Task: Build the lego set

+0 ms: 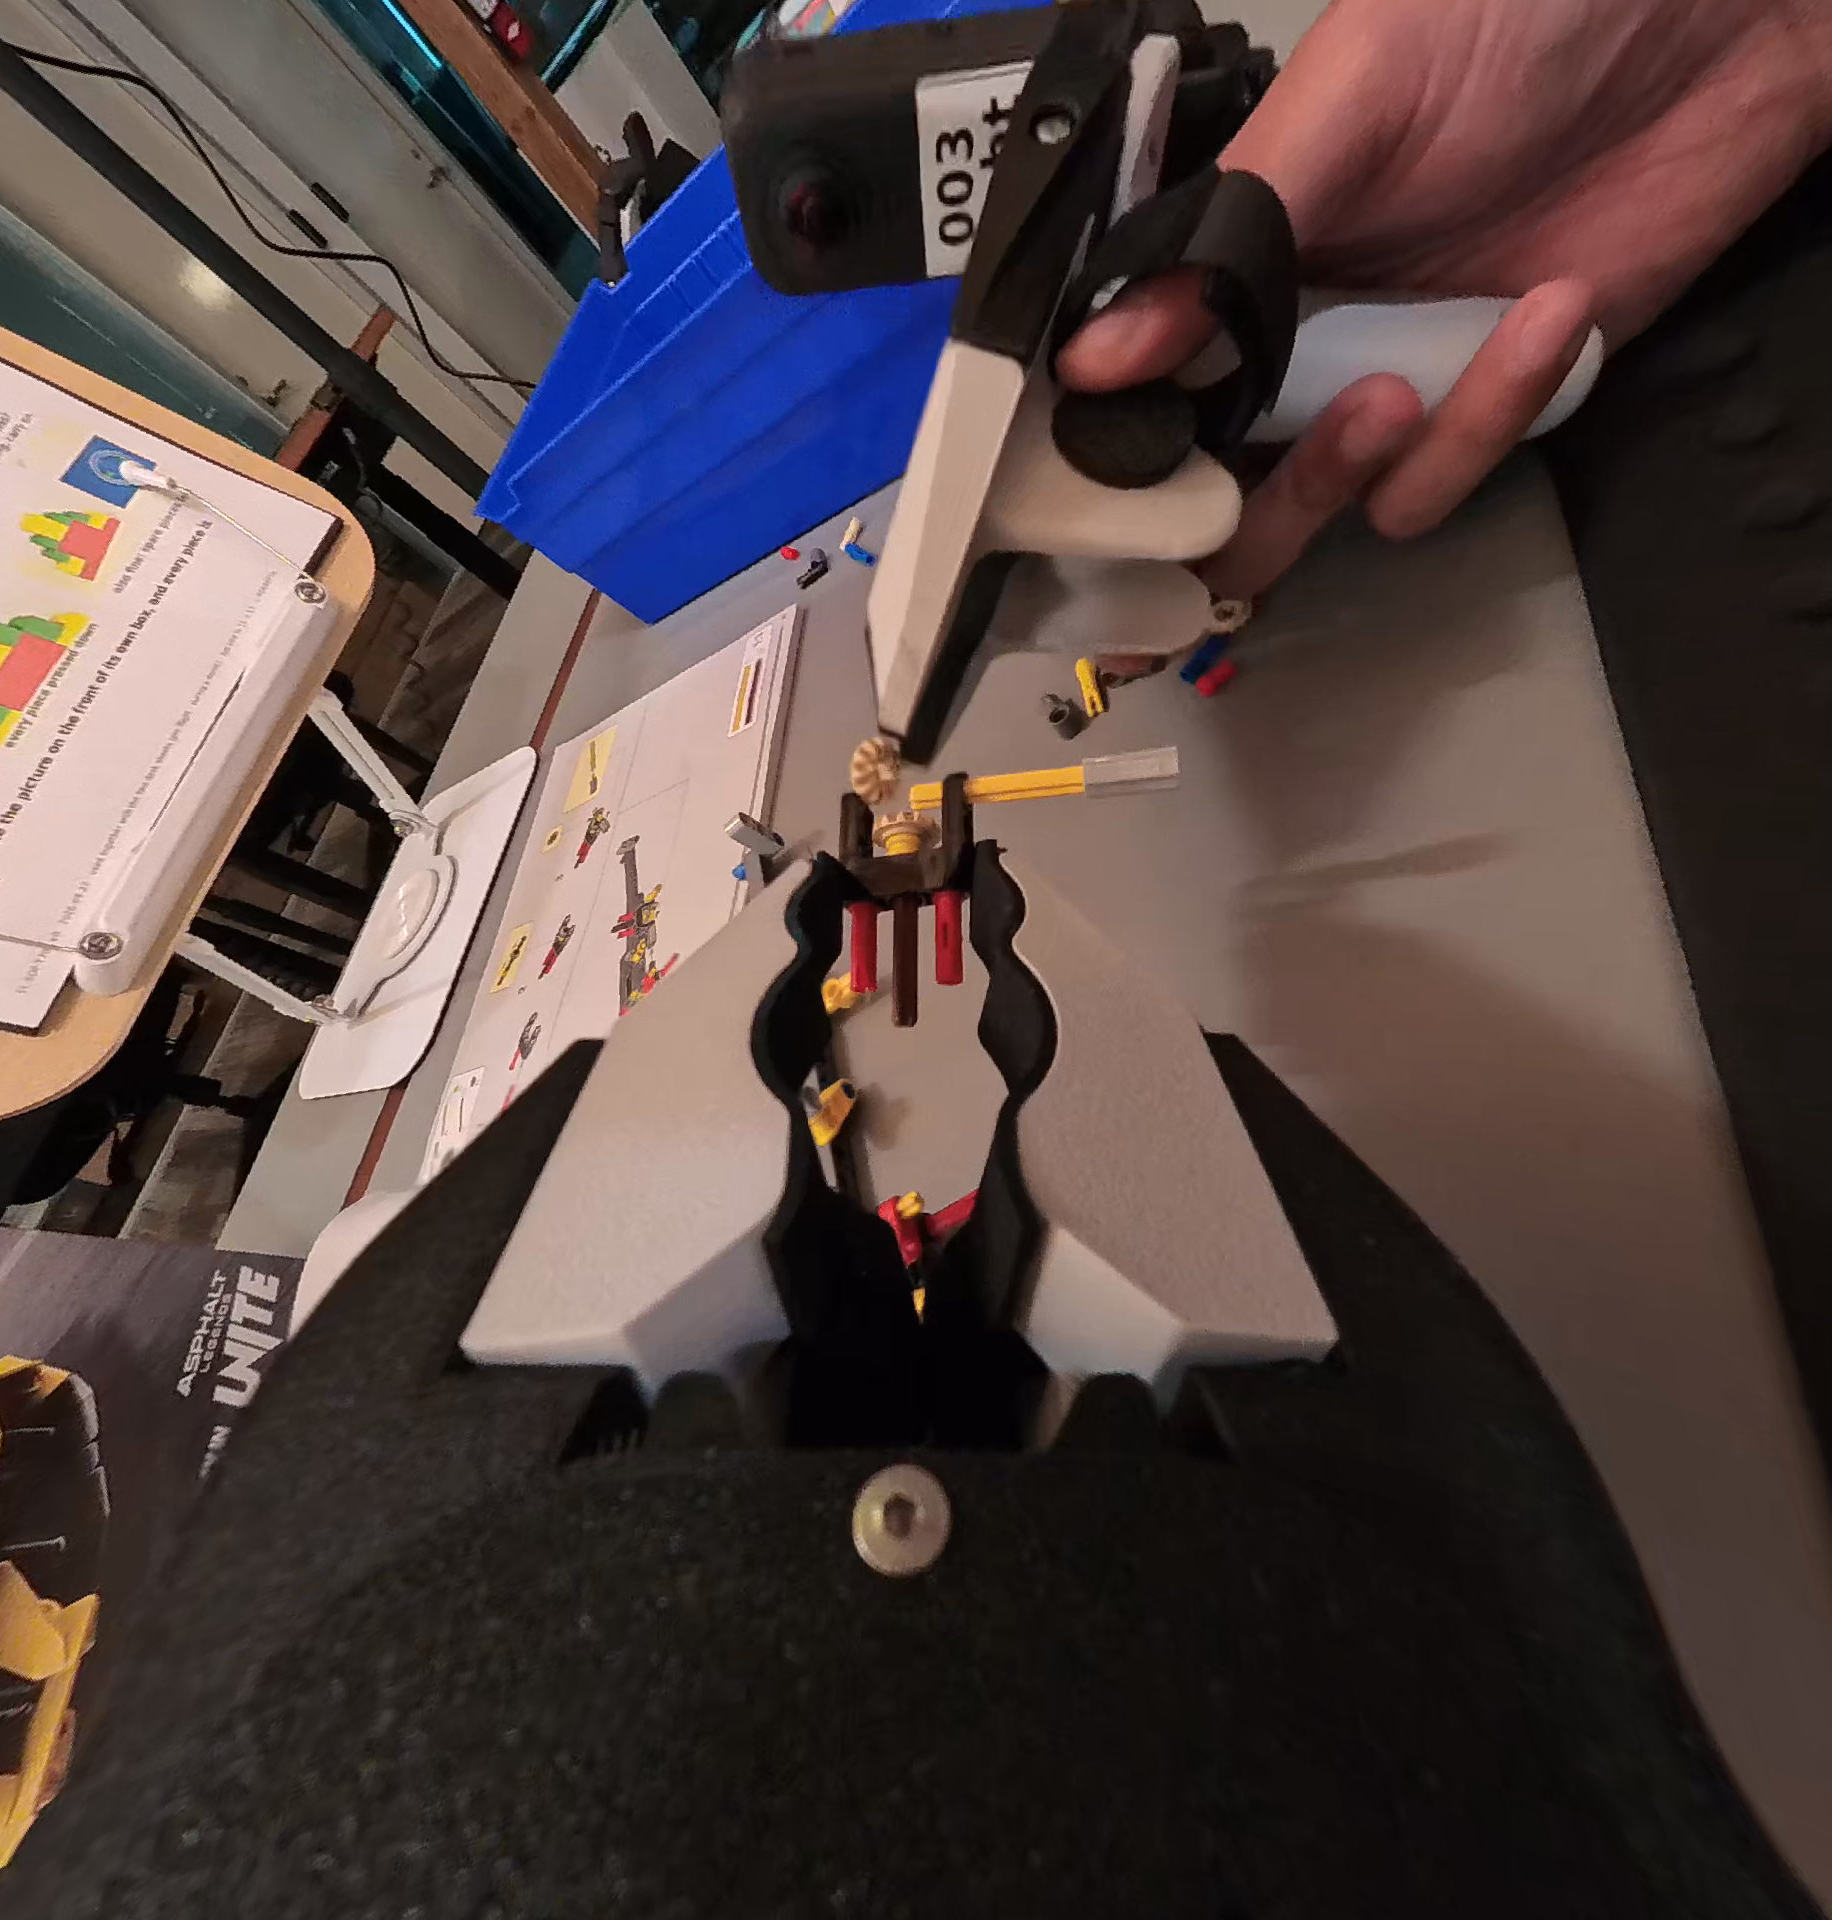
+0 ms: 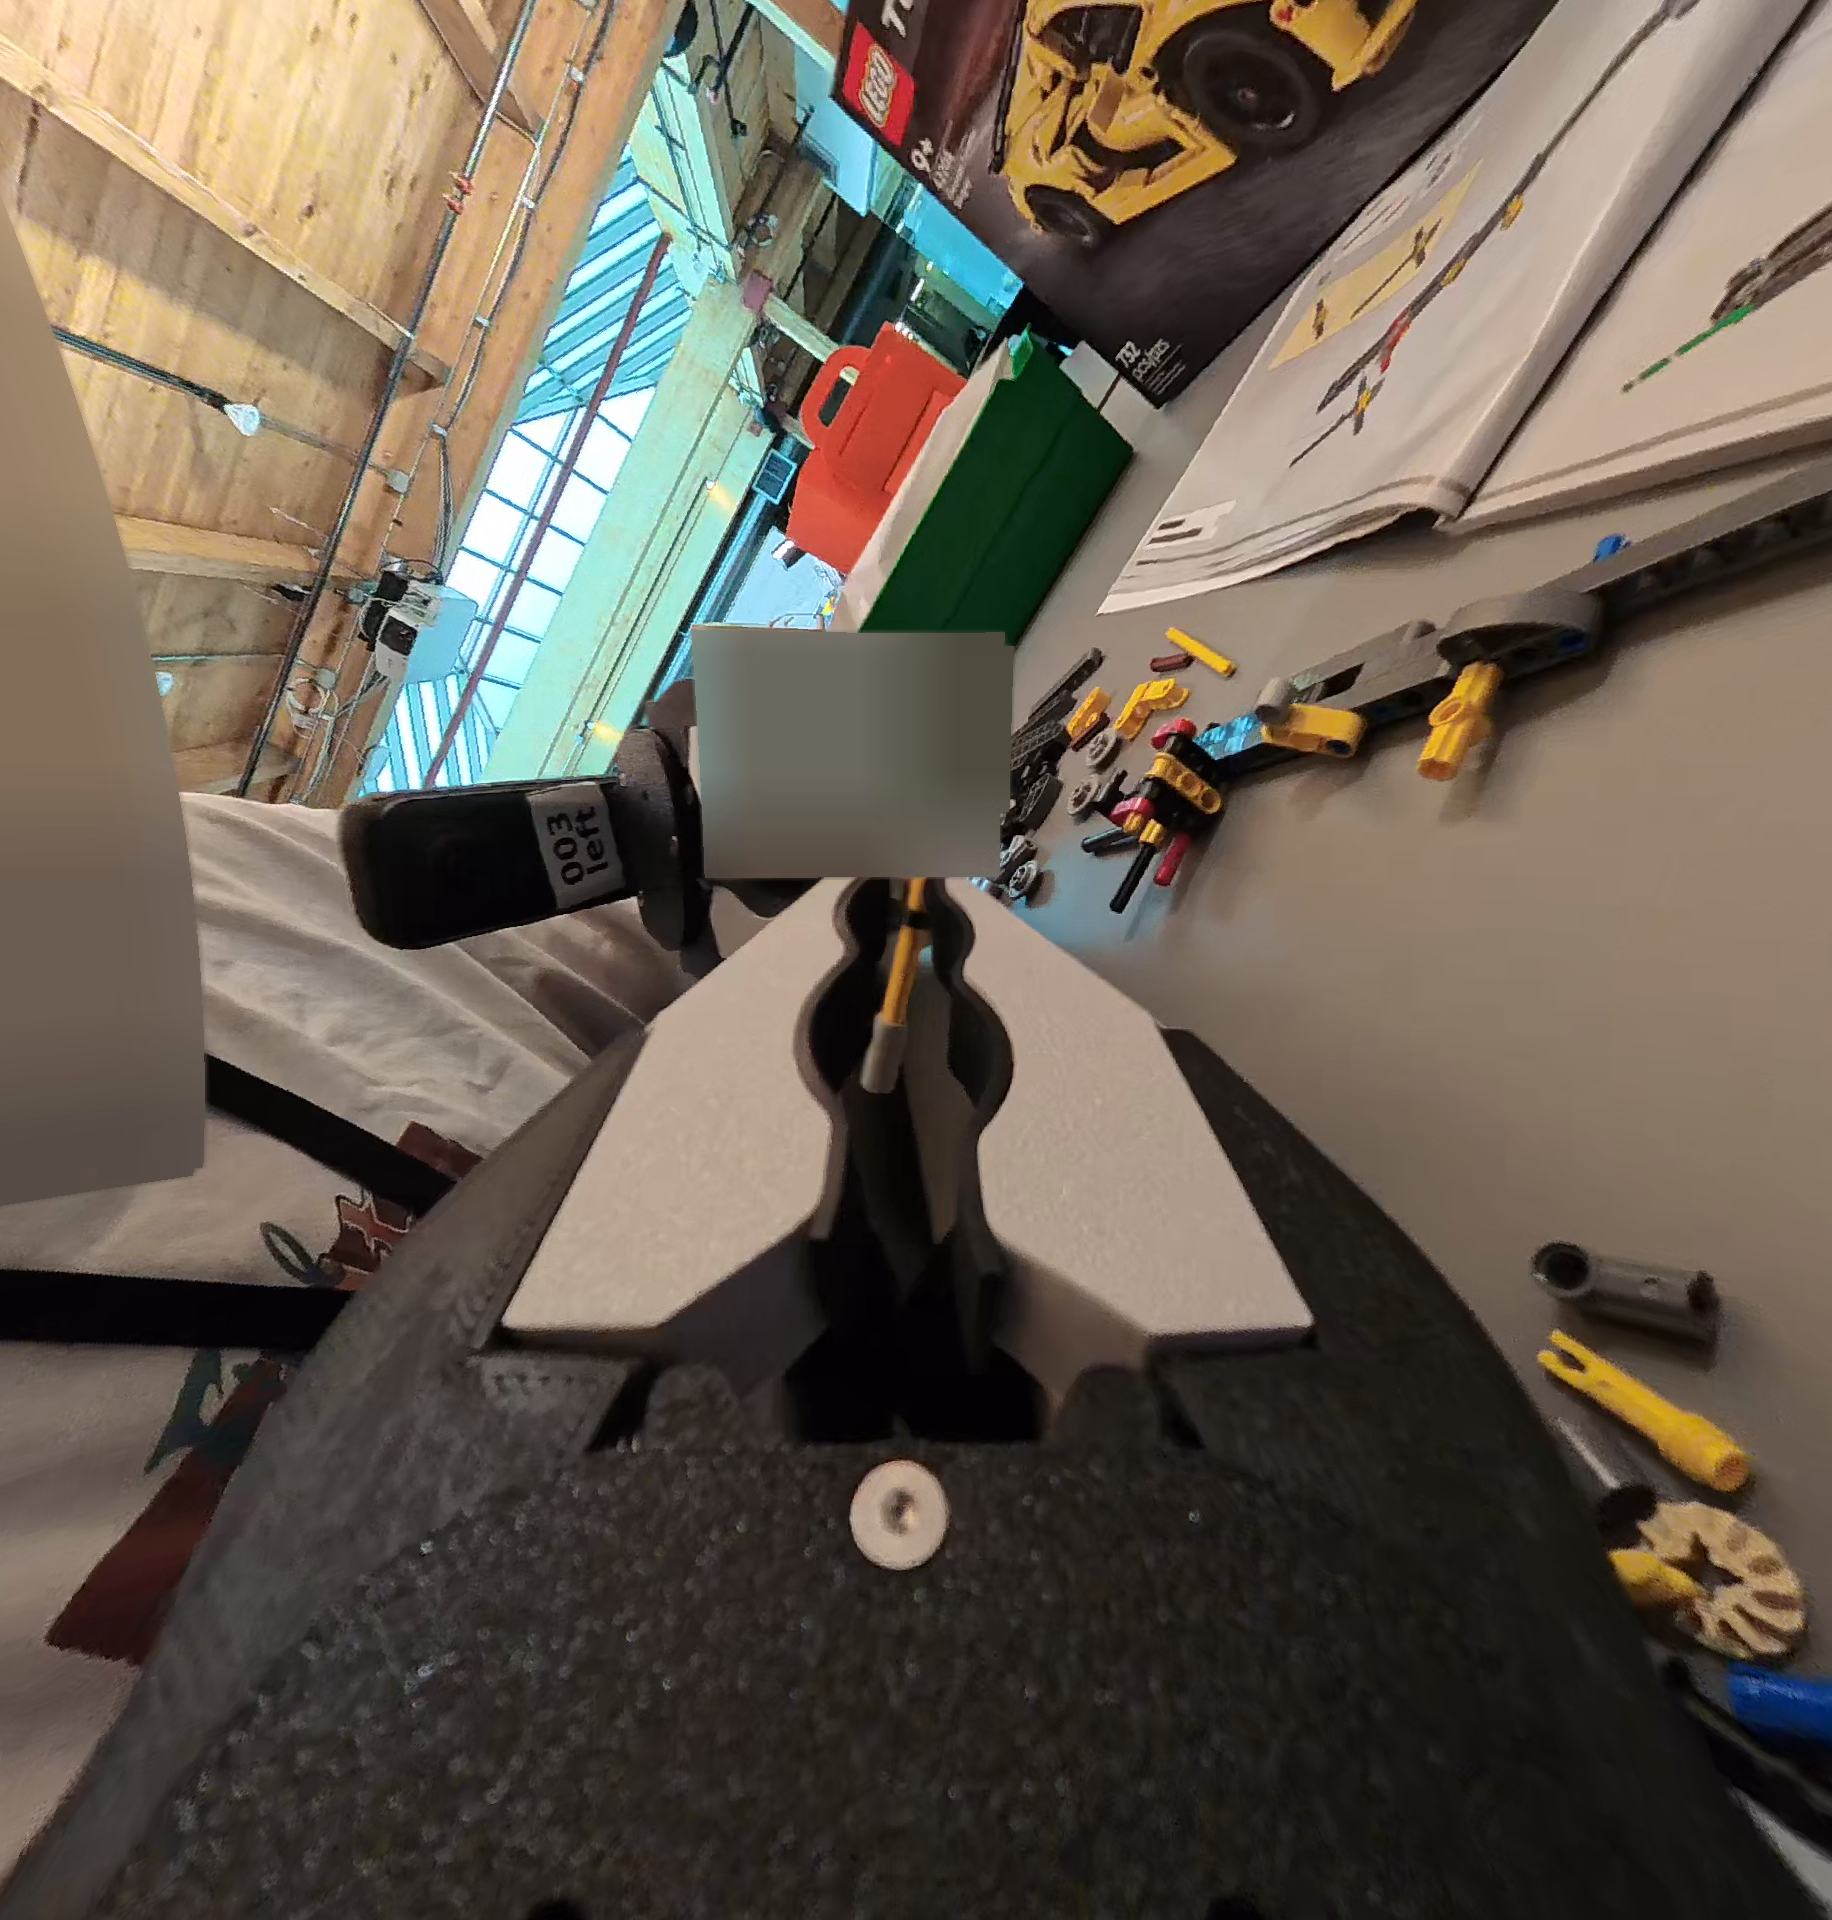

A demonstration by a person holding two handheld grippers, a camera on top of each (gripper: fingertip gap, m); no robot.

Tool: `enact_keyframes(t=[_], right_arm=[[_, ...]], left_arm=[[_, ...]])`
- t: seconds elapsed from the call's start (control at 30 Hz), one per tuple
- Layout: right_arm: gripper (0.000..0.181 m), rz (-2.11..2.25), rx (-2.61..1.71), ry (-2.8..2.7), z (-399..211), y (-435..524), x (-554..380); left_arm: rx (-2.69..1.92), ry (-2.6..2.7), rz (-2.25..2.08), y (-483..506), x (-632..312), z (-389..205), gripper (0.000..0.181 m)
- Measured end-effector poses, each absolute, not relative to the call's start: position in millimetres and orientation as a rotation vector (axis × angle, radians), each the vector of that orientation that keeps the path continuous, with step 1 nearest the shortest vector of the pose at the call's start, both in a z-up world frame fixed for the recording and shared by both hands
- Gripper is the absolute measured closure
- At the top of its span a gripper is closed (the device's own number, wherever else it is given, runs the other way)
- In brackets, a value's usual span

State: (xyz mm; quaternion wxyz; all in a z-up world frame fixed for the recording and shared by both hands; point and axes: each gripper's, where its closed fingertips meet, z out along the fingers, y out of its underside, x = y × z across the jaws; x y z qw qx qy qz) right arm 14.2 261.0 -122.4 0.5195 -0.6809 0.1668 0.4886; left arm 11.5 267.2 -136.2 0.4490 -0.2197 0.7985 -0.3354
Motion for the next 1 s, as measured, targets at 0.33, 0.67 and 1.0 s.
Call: enact_keyframes(t=[0.33,0.67,1.0], right_arm=[[0.171,0.806,-1.869,0.229,-138.9,250.4,28.2],[0.155,0.115,-2.333,-0.018,-201.0,238.5,62.4],[0.16,0.081,-2.399,-0.014,-209.9,266.6,72.1]], left_arm=[[-0.627,2.073,-0.874,273.9,12.0,-150.1,0.158],[-0.865,2.377,-0.803,274.7,-15.1,-206.1,0.158],[-0.871,2.382,-0.831,274.6,-15.1,-208.3,0.158]])
